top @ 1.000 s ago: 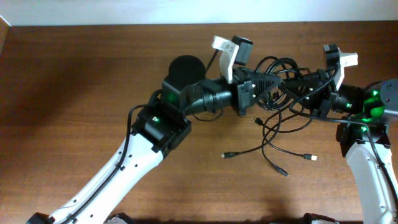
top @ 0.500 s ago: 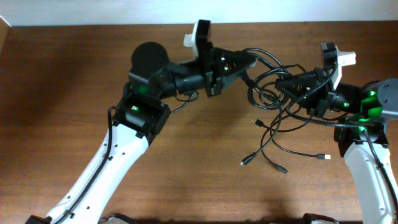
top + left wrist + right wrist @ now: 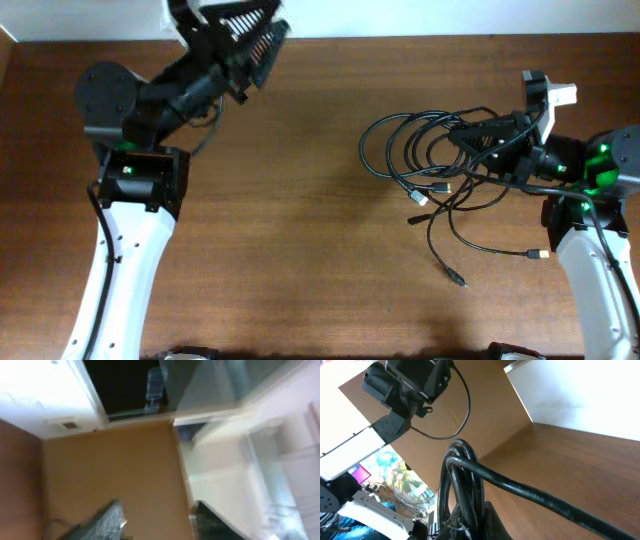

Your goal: Untangle cables

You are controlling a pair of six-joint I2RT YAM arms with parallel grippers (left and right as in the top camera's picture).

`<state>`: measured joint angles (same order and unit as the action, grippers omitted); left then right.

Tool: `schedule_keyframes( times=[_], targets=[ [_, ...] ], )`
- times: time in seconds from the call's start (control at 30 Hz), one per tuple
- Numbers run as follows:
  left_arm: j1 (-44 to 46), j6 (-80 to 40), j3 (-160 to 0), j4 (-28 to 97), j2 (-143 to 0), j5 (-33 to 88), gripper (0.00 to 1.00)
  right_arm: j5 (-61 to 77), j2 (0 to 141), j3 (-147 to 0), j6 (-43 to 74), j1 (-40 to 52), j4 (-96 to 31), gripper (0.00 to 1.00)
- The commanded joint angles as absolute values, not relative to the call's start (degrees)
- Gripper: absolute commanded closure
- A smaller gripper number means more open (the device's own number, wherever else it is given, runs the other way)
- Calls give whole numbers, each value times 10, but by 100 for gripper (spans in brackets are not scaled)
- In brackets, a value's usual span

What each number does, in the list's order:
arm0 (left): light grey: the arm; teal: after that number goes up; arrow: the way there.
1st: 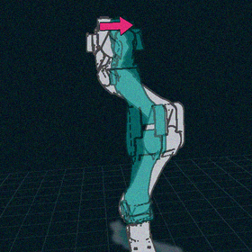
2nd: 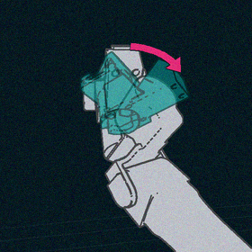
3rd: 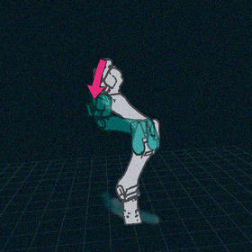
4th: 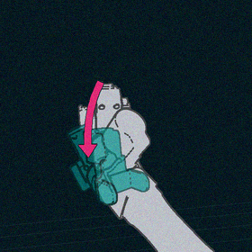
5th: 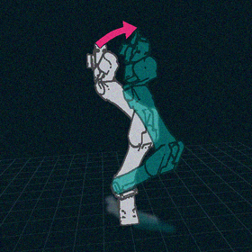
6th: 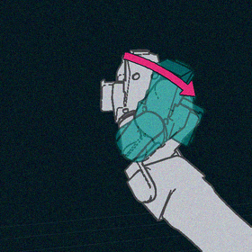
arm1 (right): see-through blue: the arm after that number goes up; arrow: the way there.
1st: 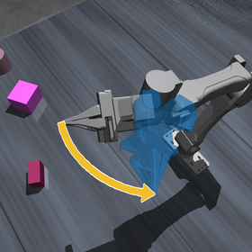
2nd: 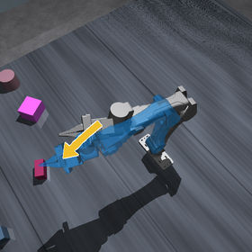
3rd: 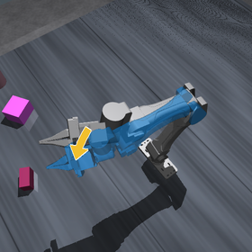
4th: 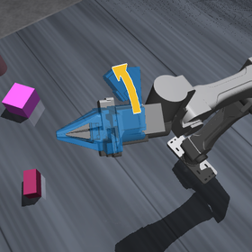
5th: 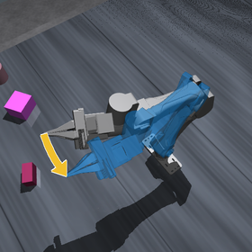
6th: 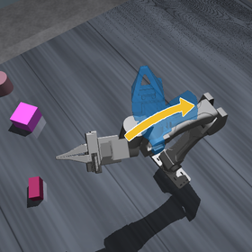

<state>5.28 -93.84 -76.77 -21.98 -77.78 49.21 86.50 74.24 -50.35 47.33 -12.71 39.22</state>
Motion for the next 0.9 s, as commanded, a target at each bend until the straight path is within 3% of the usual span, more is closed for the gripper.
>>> schedule_keyframes(
  times=[0.0,0.1,0.17,0.23,0.33,0.4,0.67,0.87],
  targets=[
    [56,-637,-781,-222,-773,725,29,868,744,-503,469,-128,394,96],
    [108,-530,-780,-197,-773,832,18,861,744,-503,469,-128,394,96],
    [160,-461,-780,-158,-773,811,1,861,744,-503,470,-128,394,96],
    [198,-377,-780,-41,-773,712,1,861,744,-503,470,-128,394,96],
    [227,-283,-781,185,-773,455,1,861,744,-503,470,-128,394,96],
    [259,-198,-781,249,-772,359,1,861,744,-503,469,-128,394,96],
    [486,-134,-781,318,-759,-77,1,861,744,-503,469,-128,394,96],
    [509,-215,-781,318,-759,-104,1,862,744,-503,469,-128,394,96]
  ],
)
